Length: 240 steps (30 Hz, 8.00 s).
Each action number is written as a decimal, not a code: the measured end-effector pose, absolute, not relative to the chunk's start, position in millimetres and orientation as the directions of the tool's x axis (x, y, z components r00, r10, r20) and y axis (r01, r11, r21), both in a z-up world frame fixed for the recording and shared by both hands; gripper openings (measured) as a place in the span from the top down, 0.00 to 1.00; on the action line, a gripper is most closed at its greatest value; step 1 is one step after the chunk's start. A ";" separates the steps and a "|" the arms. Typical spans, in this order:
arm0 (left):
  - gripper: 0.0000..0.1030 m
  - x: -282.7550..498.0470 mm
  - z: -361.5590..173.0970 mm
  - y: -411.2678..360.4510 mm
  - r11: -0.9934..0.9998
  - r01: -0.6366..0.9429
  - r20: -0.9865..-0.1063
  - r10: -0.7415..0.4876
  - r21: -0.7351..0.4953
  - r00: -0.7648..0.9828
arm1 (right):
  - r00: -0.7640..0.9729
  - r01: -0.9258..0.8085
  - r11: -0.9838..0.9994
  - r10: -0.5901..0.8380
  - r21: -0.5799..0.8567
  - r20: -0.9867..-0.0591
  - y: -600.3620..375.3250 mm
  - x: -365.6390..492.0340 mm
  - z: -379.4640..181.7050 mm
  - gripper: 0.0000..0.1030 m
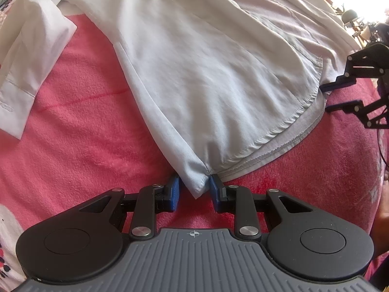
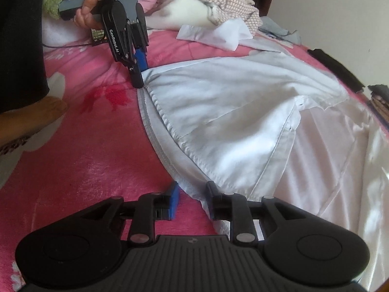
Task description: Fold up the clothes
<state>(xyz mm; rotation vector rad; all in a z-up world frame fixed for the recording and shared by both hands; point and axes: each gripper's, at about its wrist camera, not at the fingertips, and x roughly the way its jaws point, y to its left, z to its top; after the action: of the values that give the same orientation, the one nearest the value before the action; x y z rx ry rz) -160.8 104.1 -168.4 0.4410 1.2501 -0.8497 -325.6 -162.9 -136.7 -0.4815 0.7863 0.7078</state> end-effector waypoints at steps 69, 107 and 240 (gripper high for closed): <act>0.72 -168.3 -160.3 132.7 0.675 0.711 -0.941 -0.333 -0.197 0.056 | 0.467 -0.218 0.898 0.440 0.382 -0.767 -253.0 -277.6 -107.0 0.89; 0.72 -164.1 -165.1 178.0 0.801 0.408 -0.839 -0.527 -0.438 0.133 | 0.441 0.073 0.830 0.470 0.553 -0.765 -272.3 -299.8 -129.6 0.99; 0.68 -116.0 -168.8 174.9 0.804 0.382 -0.811 -0.552 -0.456 0.194 | 0.430 0.021 0.901 0.382 0.432 -0.818 -187.0 -265.0 -88.8 0.89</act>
<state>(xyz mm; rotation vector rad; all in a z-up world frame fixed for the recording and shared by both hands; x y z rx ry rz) -116.0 174.9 -168.8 -0.1653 1.2095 -0.6590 -265.0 -187.0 -88.8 0.4106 1.1108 0.2333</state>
